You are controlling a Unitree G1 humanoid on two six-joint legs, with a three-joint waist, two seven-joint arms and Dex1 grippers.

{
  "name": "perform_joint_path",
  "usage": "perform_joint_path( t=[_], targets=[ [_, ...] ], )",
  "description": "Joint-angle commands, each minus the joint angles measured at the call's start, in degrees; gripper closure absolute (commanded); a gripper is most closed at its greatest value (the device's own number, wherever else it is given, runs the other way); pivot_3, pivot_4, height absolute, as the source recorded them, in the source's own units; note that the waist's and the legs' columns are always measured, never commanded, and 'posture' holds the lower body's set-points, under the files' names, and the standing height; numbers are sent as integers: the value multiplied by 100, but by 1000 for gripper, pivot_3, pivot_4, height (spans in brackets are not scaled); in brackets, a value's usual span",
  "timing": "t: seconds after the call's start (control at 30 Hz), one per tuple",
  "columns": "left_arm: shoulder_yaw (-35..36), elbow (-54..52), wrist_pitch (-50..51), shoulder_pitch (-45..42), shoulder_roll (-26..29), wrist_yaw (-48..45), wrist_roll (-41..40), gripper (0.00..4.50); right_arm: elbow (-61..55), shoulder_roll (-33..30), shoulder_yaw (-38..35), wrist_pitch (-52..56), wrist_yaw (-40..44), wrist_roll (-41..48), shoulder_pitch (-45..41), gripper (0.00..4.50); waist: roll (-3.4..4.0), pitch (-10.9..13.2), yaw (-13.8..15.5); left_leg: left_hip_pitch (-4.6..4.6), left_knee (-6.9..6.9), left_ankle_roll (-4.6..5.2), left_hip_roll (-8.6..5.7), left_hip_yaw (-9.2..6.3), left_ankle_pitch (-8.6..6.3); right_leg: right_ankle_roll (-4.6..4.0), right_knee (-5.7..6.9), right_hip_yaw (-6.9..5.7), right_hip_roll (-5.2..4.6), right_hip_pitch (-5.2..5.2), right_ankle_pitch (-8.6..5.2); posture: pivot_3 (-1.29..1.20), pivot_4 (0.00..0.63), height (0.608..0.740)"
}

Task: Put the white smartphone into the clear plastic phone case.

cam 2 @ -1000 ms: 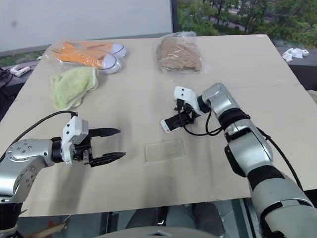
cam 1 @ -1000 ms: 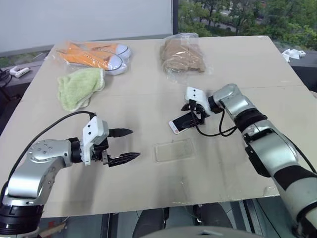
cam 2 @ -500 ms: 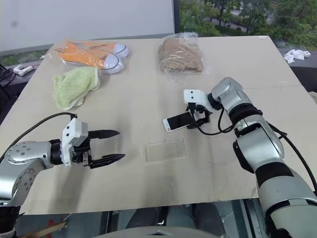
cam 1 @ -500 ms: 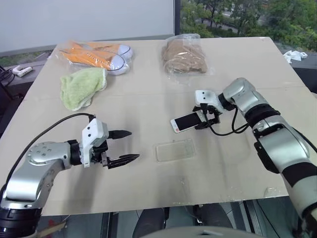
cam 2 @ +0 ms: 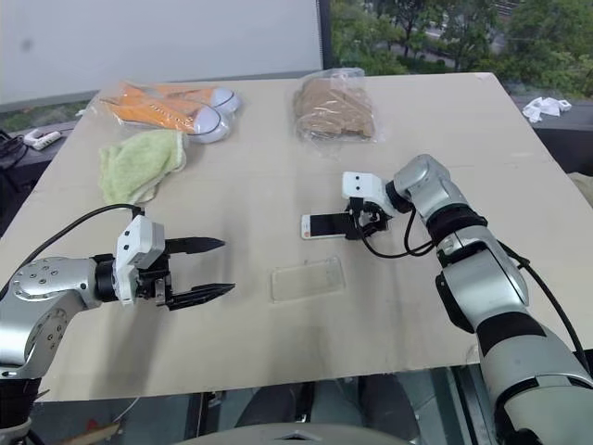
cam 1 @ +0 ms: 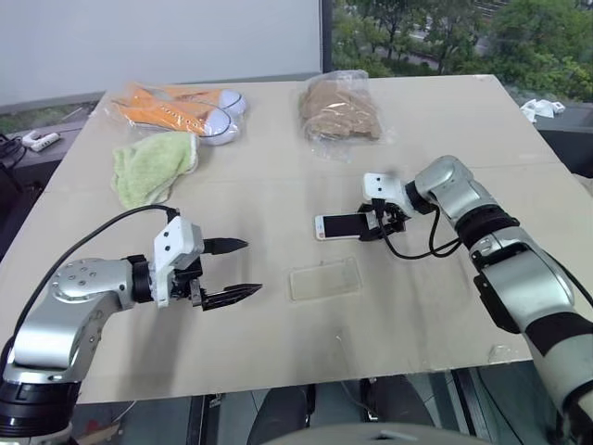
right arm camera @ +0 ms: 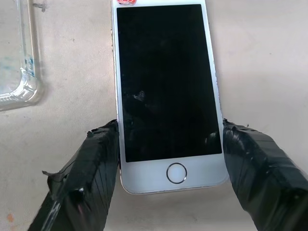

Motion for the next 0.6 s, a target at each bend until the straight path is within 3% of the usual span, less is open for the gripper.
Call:
perform_joint_path(
  t=[0.03, 0.27, 0.6],
  targets=[
    [-6, -47, -78, -58, 39, -5, 19, 0, 98, -51, 116, 225, 15, -149, 257, 1642, 0, -1, 0, 0, 0, -1, 0, 0, 0, 0, 2, 0, 0, 0, 0, 0, 150, 740],
    [-35, -29, -118, -7, 7, 17, 50, 0, -1216, -284, -305, 642, 312, 400, 620, 1698, 6, 3, 18, -10, 0, -2, 0, -2, 1, 0, 1, -2, -1, -10, 0, 0, 150, 740],
    [-107, 45, -182, -30, -21, 26, 112, 0, -4916, -1262, -406, 2271, 722, 1075, 1832, 1698, 12, 10, 21, -127, 15, -1, 0, -10, 1, 1, -2, -13, -2, -107, 0, 0, 150, 740]
  ],
)
